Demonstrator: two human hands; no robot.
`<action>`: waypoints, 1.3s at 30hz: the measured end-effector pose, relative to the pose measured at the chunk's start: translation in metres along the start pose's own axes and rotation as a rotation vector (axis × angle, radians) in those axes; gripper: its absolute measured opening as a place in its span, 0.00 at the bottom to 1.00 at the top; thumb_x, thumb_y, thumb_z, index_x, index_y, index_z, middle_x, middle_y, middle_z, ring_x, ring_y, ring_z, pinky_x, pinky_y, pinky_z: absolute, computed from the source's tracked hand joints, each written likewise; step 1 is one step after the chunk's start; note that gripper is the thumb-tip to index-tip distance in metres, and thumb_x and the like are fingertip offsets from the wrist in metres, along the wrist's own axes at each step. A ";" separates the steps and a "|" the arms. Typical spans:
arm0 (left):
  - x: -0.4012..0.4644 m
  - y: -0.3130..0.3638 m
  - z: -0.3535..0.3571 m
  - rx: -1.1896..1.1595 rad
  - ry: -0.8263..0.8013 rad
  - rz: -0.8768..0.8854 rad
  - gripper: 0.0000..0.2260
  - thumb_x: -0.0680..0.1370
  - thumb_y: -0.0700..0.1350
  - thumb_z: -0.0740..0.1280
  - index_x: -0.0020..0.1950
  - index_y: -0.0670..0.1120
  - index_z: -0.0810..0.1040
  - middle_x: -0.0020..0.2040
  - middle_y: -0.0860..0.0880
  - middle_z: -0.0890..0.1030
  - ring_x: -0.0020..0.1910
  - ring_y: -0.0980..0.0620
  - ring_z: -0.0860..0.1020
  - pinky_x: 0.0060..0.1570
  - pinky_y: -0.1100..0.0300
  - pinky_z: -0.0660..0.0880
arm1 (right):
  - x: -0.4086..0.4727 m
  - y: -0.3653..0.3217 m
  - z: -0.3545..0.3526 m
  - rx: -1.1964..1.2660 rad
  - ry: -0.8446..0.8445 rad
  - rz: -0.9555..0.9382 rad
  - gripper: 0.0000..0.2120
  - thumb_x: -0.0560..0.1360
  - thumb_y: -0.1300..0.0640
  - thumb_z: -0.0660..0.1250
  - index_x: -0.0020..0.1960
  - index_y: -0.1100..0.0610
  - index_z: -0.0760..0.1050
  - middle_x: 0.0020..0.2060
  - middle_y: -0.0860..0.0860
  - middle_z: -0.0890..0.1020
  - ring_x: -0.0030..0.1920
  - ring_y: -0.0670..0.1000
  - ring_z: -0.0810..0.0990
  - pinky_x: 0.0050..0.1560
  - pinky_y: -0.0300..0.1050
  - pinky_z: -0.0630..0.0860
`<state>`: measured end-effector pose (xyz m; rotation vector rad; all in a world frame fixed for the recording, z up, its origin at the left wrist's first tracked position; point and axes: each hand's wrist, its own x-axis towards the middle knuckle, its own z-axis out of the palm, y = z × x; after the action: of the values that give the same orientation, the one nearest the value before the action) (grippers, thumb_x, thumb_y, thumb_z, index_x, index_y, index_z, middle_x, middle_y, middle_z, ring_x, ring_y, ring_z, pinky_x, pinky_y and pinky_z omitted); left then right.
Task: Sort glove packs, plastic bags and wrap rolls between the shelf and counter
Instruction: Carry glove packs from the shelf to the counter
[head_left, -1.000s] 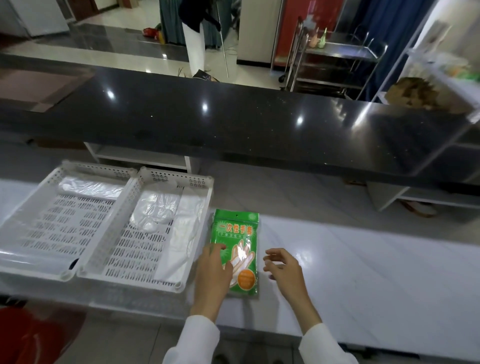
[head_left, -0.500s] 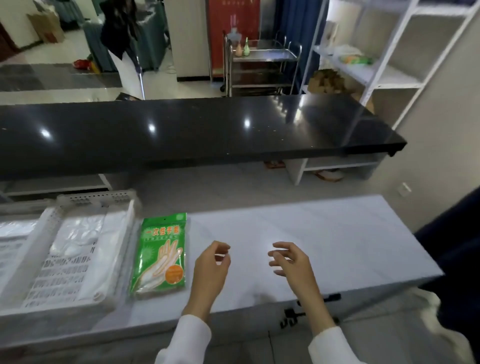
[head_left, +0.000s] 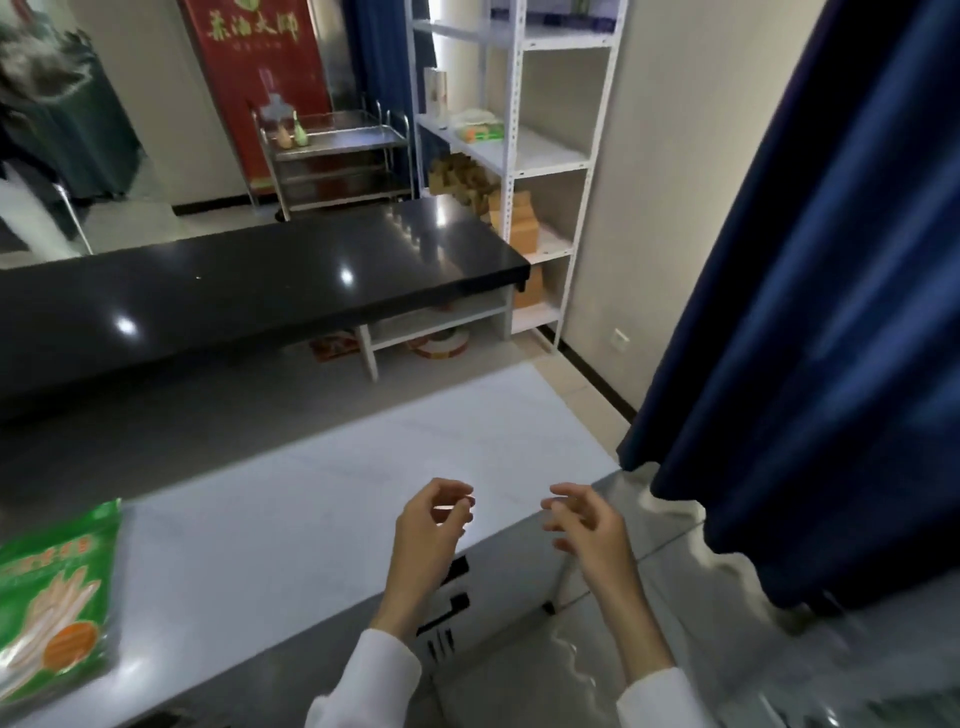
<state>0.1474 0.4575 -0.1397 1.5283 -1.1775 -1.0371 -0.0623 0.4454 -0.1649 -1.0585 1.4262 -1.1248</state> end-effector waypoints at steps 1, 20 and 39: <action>0.002 0.006 0.016 -0.001 -0.030 0.006 0.07 0.82 0.39 0.68 0.52 0.50 0.83 0.48 0.53 0.87 0.46 0.53 0.85 0.50 0.51 0.84 | 0.002 0.001 -0.016 0.023 0.036 -0.002 0.10 0.82 0.59 0.68 0.58 0.46 0.81 0.49 0.43 0.88 0.45 0.48 0.87 0.41 0.39 0.81; 0.161 0.069 0.280 0.007 -0.296 0.029 0.07 0.83 0.40 0.66 0.55 0.49 0.82 0.48 0.51 0.86 0.44 0.50 0.84 0.42 0.60 0.82 | 0.174 -0.001 -0.251 0.088 0.324 0.102 0.10 0.81 0.65 0.66 0.55 0.53 0.82 0.47 0.52 0.88 0.43 0.48 0.86 0.39 0.38 0.81; 0.387 0.129 0.463 -0.081 -0.124 -0.057 0.07 0.83 0.39 0.66 0.53 0.49 0.82 0.47 0.49 0.87 0.45 0.47 0.85 0.40 0.60 0.78 | 0.475 -0.059 -0.375 -0.052 0.034 0.085 0.10 0.82 0.64 0.67 0.57 0.52 0.82 0.48 0.51 0.88 0.46 0.50 0.87 0.45 0.41 0.82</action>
<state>-0.2505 -0.0137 -0.1516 1.4587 -1.1676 -1.2185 -0.4902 0.0133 -0.1637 -1.0090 1.5204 -1.0542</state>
